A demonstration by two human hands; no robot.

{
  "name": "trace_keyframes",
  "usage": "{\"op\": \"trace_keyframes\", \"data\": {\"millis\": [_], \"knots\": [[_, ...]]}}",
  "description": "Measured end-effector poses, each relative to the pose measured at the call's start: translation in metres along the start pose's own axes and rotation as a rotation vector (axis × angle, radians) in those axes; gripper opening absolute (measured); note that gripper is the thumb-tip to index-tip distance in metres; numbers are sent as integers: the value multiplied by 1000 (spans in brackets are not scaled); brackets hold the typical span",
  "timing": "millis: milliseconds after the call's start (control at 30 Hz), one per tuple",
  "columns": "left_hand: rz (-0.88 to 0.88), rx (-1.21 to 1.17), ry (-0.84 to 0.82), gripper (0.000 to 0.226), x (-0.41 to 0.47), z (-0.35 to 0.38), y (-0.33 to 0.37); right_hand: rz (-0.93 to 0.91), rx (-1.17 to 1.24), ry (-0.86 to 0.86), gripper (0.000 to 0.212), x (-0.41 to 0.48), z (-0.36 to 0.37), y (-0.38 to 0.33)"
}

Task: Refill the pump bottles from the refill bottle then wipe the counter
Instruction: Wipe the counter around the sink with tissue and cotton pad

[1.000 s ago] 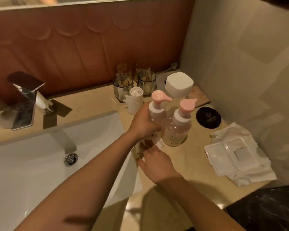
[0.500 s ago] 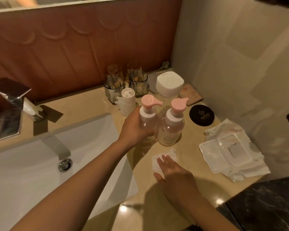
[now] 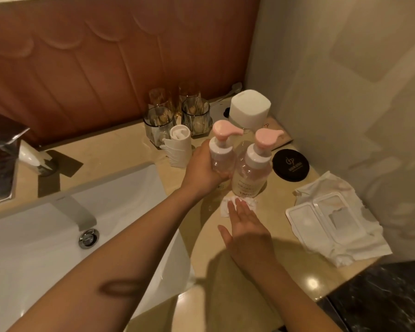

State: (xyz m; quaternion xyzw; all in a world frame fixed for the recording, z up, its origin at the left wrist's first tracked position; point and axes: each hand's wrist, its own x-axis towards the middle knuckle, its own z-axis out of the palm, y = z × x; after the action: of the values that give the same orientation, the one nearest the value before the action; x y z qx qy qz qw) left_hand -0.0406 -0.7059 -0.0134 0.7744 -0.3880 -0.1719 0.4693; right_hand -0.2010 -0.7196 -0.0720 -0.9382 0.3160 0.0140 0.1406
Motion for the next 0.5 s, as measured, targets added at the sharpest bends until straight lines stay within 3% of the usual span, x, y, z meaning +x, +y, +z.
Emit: {"op": "trace_keyframes", "data": {"millis": [200, 400, 500], "knots": [[6, 25, -28, 73, 26, 11, 1, 46, -5, -42, 61, 30, -1, 11], [-26, 35, -72, 73, 52, 21, 8, 24, -57, 75, 63, 62, -11, 22], [-14, 15, -82, 61, 63, 21, 18, 17, -58, -66, 65, 77, -16, 29]]}}
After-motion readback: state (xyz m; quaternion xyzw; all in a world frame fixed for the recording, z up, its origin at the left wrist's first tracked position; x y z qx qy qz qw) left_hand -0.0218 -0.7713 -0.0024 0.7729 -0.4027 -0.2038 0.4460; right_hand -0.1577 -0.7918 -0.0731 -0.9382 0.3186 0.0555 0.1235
